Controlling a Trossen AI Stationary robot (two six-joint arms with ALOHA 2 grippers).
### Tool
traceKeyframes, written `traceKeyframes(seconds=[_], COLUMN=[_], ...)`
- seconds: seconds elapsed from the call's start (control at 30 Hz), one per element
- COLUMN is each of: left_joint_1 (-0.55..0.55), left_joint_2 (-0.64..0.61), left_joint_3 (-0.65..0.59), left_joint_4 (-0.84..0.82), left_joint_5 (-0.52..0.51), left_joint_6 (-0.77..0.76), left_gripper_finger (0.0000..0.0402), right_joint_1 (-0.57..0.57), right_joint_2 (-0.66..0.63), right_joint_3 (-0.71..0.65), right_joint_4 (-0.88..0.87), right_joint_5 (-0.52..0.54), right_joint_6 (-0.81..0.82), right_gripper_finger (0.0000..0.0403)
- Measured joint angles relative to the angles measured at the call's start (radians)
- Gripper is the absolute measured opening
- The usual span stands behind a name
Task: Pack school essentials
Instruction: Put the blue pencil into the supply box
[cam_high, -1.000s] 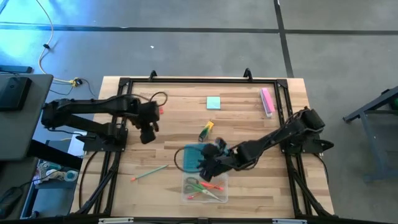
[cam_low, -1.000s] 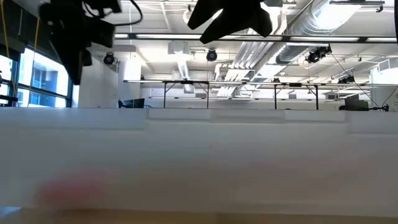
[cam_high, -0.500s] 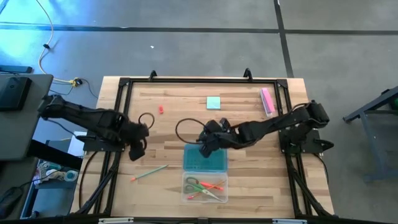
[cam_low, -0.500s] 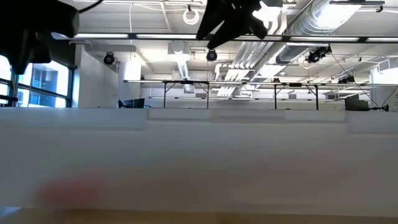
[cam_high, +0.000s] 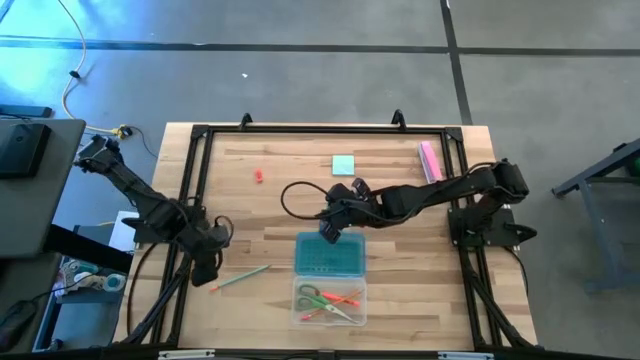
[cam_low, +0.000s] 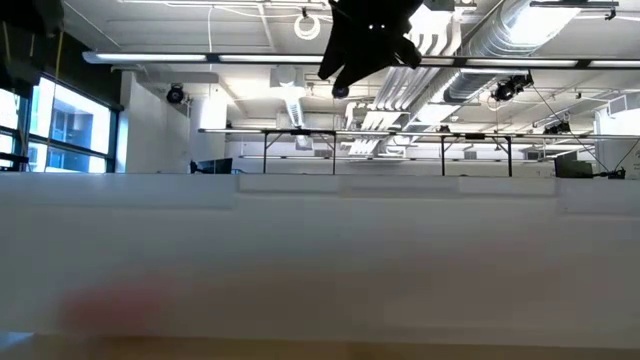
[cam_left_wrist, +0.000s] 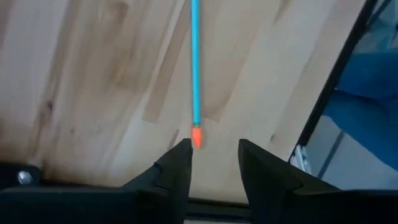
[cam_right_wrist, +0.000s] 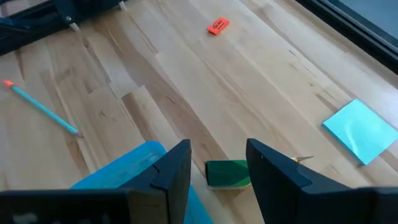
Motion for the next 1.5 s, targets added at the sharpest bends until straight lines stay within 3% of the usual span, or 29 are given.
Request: traceKeyframes(seconds=[0.2,0.4,0.8,1.5], left_joint_1=[-0.112,-0.137,-0.137,-0.158], left_joint_2=[0.087,0.231,0.448,0.616], left_joint_3=[0.000,0.000,0.000,0.001], left_joint_4=[0.014,0.087,0.195,0.261], left_joint_5=[-0.049,-0.028,0.028,0.080], left_joint_6=[-0.174,-0.242,-0.267,-0.230], left_gripper_finger=[0.0154,0.0156,0.0156,0.0156], right_joint_1=[-0.045,-0.108,-0.195,-0.145], right_joint_2=[-0.017,-0.068,-0.114,-0.113], right_joint_3=[0.000,0.000,0.000,0.000], right_joint_4=[-0.016,-0.019,-0.019,-0.057], right_joint_5=[-0.022,-0.048,-0.156,-0.149], right_joint_6=[-0.025,-0.083,-0.111,-0.103], right_gripper_finger=[0.0144,0.0144,0.0144,0.0144])
